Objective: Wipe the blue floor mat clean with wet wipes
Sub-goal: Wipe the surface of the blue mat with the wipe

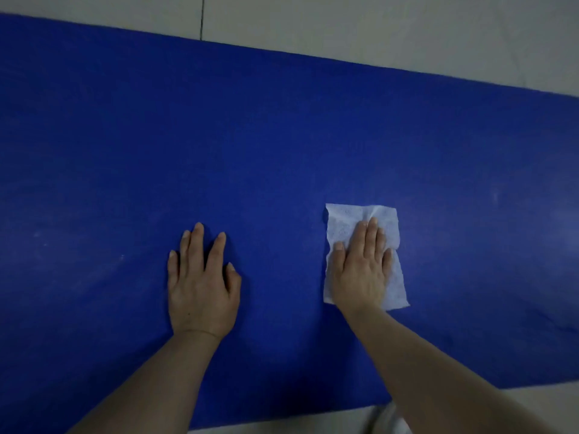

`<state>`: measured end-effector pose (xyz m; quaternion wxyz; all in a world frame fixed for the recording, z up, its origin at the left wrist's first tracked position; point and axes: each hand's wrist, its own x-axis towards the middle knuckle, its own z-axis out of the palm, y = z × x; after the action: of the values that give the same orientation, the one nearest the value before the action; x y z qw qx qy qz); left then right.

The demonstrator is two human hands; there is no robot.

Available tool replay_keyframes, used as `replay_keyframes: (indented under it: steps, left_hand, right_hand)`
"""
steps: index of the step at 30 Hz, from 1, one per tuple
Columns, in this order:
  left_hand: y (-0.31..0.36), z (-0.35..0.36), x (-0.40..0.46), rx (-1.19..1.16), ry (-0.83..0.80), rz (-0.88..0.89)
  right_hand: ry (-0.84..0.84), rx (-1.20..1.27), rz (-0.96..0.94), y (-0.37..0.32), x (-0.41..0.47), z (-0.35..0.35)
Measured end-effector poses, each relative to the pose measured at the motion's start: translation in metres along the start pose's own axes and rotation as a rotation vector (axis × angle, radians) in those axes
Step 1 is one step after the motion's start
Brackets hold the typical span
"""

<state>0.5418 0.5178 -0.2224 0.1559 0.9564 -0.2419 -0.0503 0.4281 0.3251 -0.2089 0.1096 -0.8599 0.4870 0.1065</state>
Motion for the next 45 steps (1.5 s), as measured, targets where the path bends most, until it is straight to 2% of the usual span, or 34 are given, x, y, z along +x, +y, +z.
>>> replay_keyframes:
  steps: [2,4,7,9,11,14,16,20,22,24,26,30,32,34,38,45]
  left_hand:
    - [-0.001,0.001,0.0,-0.005,0.001,-0.008]
    - [-0.001,0.0,0.001,0.0,0.0,-0.011]
    - [0.0,-0.003,0.002,0.001,-0.015,-0.001]
    - [-0.001,-0.003,0.002,-0.004,-0.019,-0.003]
    - [-0.001,-0.003,0.001,-0.013,-0.018,-0.001]
    - [0.0,-0.002,0.001,-0.025,-0.017,-0.008]
    - [-0.001,-0.002,0.001,-0.017,-0.013,-0.008]
    - [0.0,-0.003,0.002,-0.015,-0.023,-0.011]
    - [0.0,-0.004,0.002,-0.013,-0.025,-0.006]
    - [0.0,-0.004,0.002,-0.009,-0.025,-0.002]
    - [-0.001,-0.004,0.002,-0.015,-0.02,-0.004]
    - [-0.002,-0.003,0.002,-0.02,-0.012,0.005]
    - [-0.002,-0.004,0.002,-0.023,-0.015,0.008]
    - [-0.001,-0.004,0.002,-0.025,-0.012,0.01]
    - [0.0,-0.005,0.003,-0.03,-0.016,0.012]
    - [-0.001,-0.006,0.003,-0.047,-0.042,0.012]
  right_hand:
    - [0.034,-0.038,-0.036,-0.012,-0.018,0.006]
    - [0.081,-0.065,-0.175,-0.036,-0.037,0.016]
    - [0.049,-0.039,-0.4,-0.068,-0.055,0.025]
    - [0.017,-0.038,-0.449,-0.068,-0.048,0.021]
    - [0.004,-0.058,-0.354,-0.049,-0.03,0.015]
    - [-0.003,0.005,0.009,-0.009,-0.006,0.0]
    - [-0.035,0.013,0.086,0.0,-0.011,-0.003]
    - [0.062,-0.075,-0.208,-0.033,-0.054,0.019]
    - [0.058,-0.064,-0.403,-0.055,-0.074,0.029]
    - [0.031,-0.059,-0.506,-0.063,-0.079,0.031]
    - [0.037,-0.059,-0.434,-0.052,-0.066,0.026]
    - [-0.01,-0.041,-0.118,-0.003,-0.038,0.013]
    - [-0.008,-0.038,-0.072,0.002,-0.043,0.013]
    - [0.073,-0.062,-0.127,-0.014,-0.058,0.019]
    - [0.054,-0.06,-0.376,-0.048,-0.086,0.032]
    - [-0.023,-0.127,-0.403,-0.05,-0.082,0.032]
